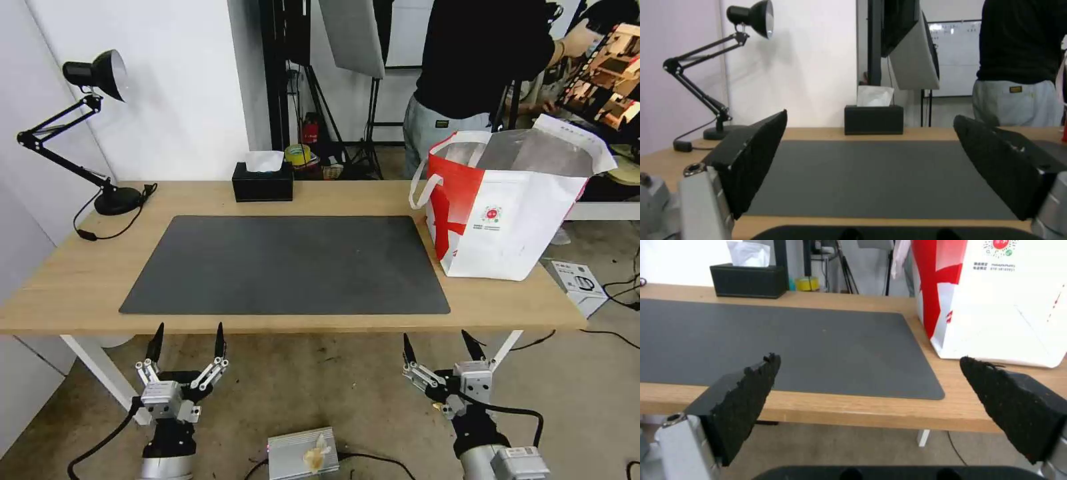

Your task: Pick up the trash from the table and place it into the takeout bag.

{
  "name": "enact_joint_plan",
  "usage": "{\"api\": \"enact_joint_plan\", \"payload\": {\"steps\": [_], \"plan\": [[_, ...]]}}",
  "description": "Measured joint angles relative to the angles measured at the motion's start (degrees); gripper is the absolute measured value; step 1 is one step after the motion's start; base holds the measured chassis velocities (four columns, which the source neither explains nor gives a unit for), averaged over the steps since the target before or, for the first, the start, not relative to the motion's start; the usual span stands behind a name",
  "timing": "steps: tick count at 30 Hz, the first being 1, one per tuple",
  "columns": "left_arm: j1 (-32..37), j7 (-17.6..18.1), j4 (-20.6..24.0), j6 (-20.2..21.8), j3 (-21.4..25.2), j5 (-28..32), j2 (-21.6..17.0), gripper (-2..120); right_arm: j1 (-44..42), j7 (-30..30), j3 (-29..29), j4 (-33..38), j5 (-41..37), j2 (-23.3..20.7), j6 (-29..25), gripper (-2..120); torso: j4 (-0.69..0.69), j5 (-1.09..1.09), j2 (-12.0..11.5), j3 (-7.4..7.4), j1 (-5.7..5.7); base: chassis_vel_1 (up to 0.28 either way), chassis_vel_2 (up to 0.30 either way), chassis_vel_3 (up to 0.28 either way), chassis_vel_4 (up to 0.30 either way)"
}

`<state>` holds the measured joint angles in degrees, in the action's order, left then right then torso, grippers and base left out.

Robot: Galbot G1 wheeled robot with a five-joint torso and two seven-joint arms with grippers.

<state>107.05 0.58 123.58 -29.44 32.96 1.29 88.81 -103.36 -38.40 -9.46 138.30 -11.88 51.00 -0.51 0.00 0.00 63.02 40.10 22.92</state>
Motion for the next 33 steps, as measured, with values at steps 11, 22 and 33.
{"api": "enact_joint_plan", "payload": {"steps": [11,22,33], "plan": [[0.15,0.11,-0.18,-0.19,-0.05,-0.03,0.03,100,0.0,0.0,0.0,0.0,0.0,0.0,0.0,100,0.0,0.0,0.0,0.0,0.0,0.0,0.0,0.0,0.0],[0.15,0.13,-0.18,-0.19,-0.05,-0.03,0.01,100,0.0,0.0,0.0,0.0,0.0,0.0,0.0,100,0.0,0.0,0.0,0.0,0.0,0.0,0.0,0.0,0.0],[0.14,0.14,-0.15,-0.19,-0.04,-0.01,0.0,100,0.0,0.0,0.0,0.0,0.0,0.0,0.0,100,0.0,0.0,0.0,0.0,0.0,0.0,0.0,0.0,0.0]]}}
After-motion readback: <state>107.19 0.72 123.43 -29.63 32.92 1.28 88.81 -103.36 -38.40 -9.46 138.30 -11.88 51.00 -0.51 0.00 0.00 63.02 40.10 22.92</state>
